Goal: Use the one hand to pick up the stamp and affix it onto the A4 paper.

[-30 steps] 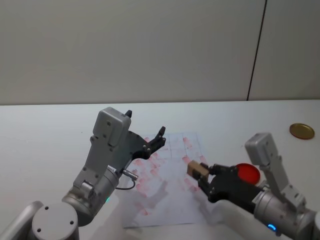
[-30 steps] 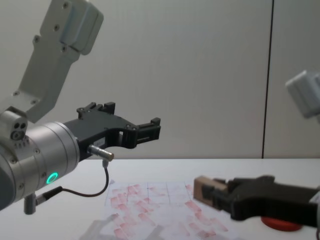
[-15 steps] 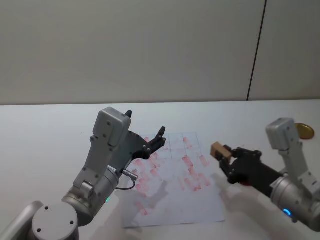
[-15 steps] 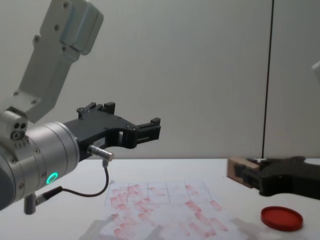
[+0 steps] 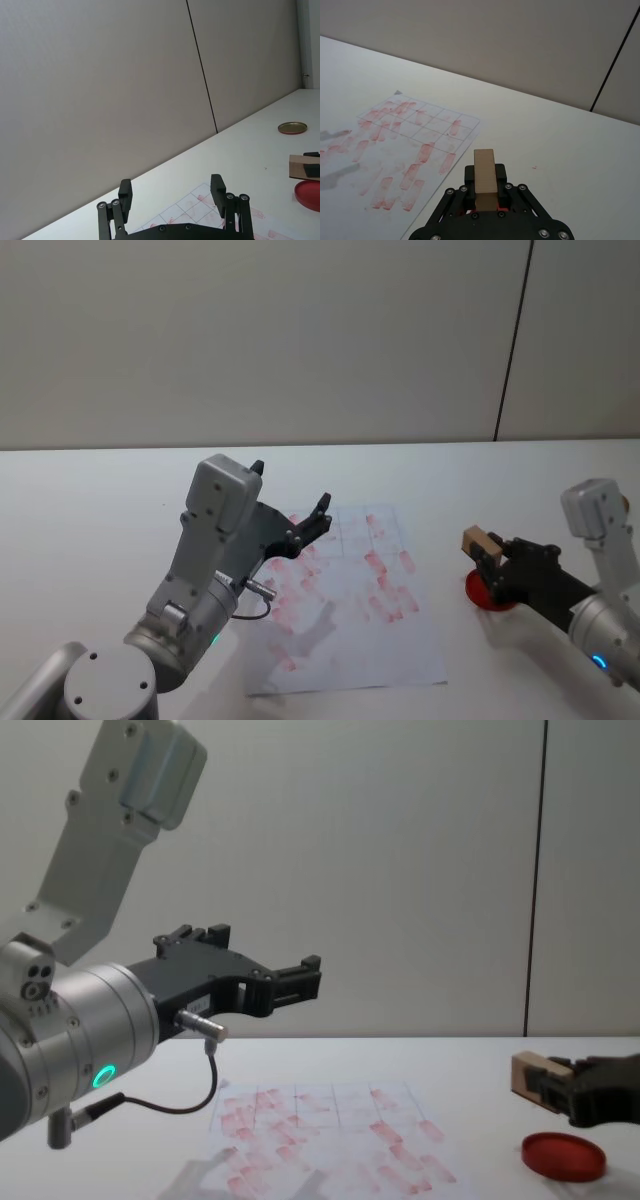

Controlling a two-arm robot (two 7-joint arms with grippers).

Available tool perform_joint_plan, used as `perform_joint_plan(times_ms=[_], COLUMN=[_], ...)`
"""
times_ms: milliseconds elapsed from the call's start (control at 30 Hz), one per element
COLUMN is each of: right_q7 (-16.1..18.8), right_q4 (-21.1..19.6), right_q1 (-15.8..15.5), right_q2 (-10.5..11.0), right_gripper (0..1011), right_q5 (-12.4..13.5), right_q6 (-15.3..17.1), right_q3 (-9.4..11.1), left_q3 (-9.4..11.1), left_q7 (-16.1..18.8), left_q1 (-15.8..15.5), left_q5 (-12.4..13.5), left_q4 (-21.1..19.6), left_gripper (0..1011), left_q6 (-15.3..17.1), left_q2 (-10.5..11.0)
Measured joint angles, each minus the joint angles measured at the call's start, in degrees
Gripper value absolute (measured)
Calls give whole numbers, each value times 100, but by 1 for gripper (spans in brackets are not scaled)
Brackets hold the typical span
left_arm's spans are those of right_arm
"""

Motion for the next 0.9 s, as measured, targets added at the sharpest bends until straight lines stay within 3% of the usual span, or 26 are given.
perform_joint_plan(times_ms=[700,833,900], right_q7=[-112,-115,-117], right_q4=[358,369,370], right_q1=[47,42,35], right_q2=[10,11,12], right_gripper=[217,276,361], right_q5=[3,6,12], right_q6=[49,51,53], right_q3=[39,39,39], left_q3=[0,0,0], left_q7=[0,0,0], left_q1=[0,0,0], left_q5=[0,0,0], left_q4=[0,0,0], left_gripper=[993,993,993], left_q6=[0,0,0], left_q2=[0,0,0])
